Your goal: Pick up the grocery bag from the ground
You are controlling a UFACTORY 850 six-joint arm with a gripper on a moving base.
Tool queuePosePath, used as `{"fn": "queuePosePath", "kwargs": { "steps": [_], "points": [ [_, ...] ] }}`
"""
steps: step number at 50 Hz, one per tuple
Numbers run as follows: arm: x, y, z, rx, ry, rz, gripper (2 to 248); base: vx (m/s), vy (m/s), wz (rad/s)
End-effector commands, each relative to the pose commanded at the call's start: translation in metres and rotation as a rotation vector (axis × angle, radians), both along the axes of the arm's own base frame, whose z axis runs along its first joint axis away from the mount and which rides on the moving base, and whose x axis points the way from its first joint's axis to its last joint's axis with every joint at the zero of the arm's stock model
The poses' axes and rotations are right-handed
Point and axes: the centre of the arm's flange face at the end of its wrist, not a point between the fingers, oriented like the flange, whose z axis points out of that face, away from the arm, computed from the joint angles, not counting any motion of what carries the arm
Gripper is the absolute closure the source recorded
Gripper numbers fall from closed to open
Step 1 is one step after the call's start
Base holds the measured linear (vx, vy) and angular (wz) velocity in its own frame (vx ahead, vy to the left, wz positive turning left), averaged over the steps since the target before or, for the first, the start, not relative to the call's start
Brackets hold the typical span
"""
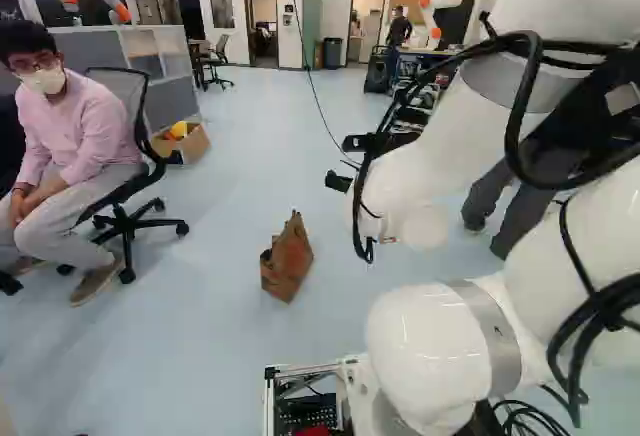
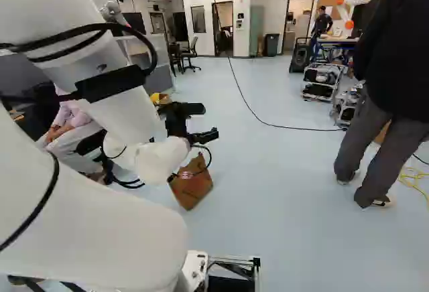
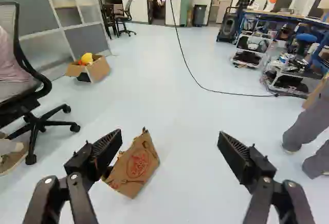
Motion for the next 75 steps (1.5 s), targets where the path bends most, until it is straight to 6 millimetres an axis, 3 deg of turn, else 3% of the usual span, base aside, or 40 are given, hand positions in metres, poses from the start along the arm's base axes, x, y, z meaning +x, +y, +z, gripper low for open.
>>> {"fn": "queuePosePath", "kwargs": {
  "steps": [51, 75],
  "points": [
    [0.001, 0.004, 0.000, 0.000, 0.000, 0.014, 3, 0.000, 0.000, 0.000],
    [0.028, 0.030, -0.006, -0.007, 0.133, 0.102, 3, 0.000, 0.000, 0.000]
  ]
}}
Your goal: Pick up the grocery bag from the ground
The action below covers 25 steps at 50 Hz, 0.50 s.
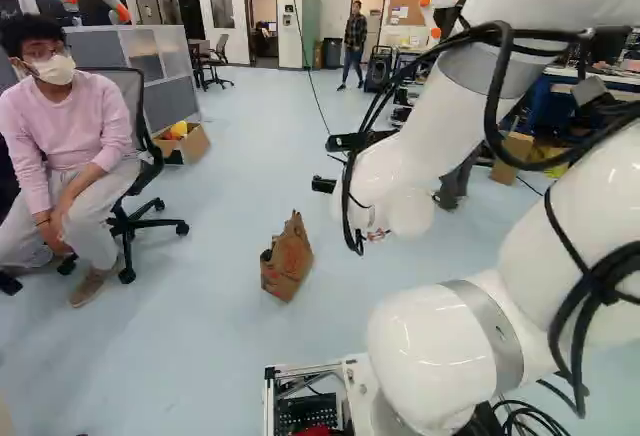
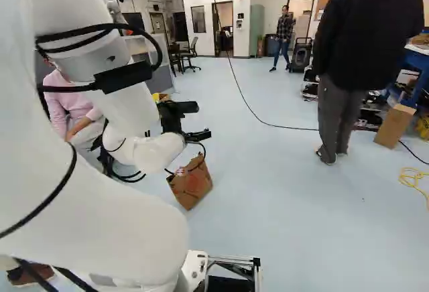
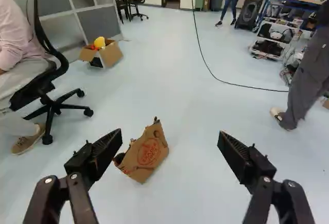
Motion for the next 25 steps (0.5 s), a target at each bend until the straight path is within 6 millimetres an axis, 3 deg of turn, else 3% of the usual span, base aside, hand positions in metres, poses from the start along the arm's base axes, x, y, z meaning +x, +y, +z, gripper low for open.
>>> {"fn": "queuePosePath", "kwargs": {
  "steps": [25],
  "points": [
    [0.059, 0.013, -0.011, 0.033, 0.199, -0.015, 3, 0.000, 0.000, 0.000]
  ]
}}
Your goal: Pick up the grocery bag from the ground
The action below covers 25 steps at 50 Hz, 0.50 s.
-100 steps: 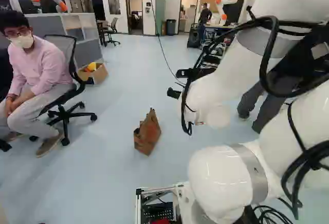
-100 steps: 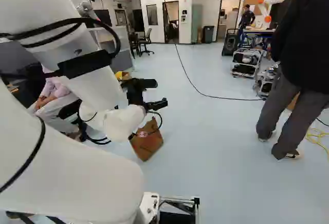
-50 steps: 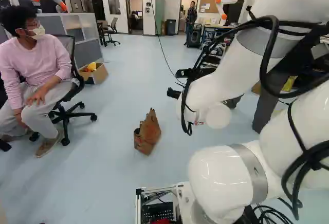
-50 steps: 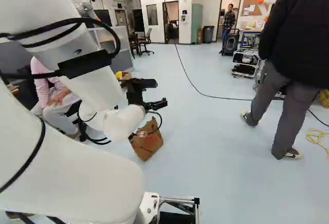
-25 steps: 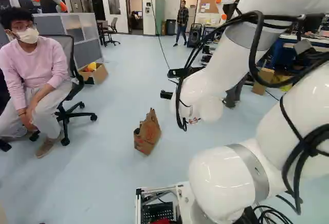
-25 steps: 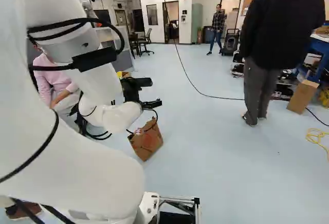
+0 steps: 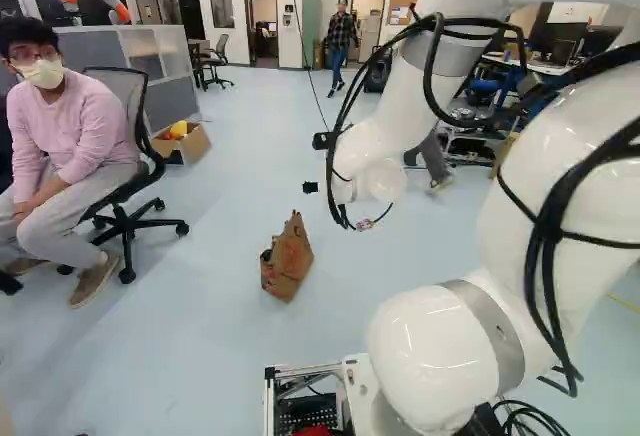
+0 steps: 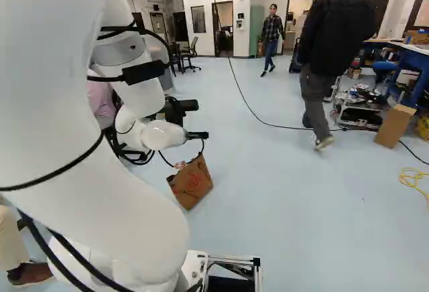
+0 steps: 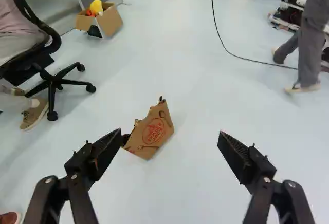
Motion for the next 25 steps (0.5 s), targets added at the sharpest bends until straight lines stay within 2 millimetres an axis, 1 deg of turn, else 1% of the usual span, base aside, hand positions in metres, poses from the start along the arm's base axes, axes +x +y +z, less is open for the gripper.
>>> {"fn": "queuePosePath", "kwargs": {
  "steps": [12, 25],
  "points": [
    [0.033, 0.004, -0.007, 0.162, 0.121, -0.150, 3, 0.000, 0.000, 0.000],
    [0.066, 0.017, -0.017, 0.321, 0.265, -0.323, 3, 0.000, 0.000, 0.000]
  ]
}}
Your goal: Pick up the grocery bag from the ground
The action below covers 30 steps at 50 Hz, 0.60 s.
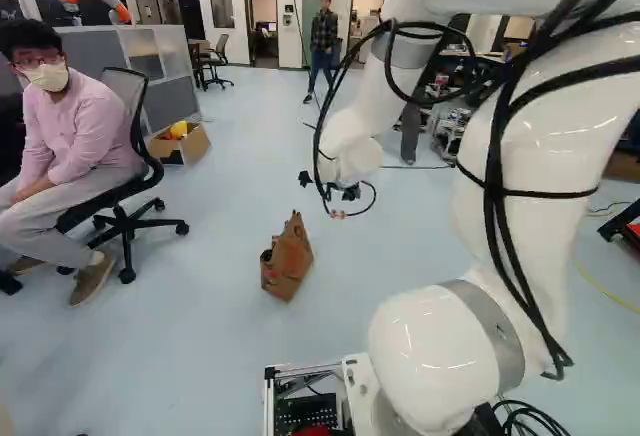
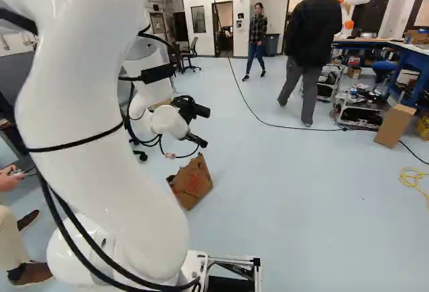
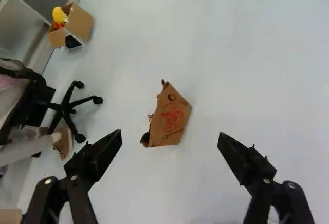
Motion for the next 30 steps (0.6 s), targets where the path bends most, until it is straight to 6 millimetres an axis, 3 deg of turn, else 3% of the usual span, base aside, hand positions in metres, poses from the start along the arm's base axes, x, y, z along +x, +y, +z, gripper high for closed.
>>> {"fn": "queuePosePath", "kwargs": {
  "steps": [30],
  "points": [
    [0.051, 0.062, -0.019, -0.045, 0.286, 0.089, 3, 0.000, 0.000, 0.000]
  ]
}}
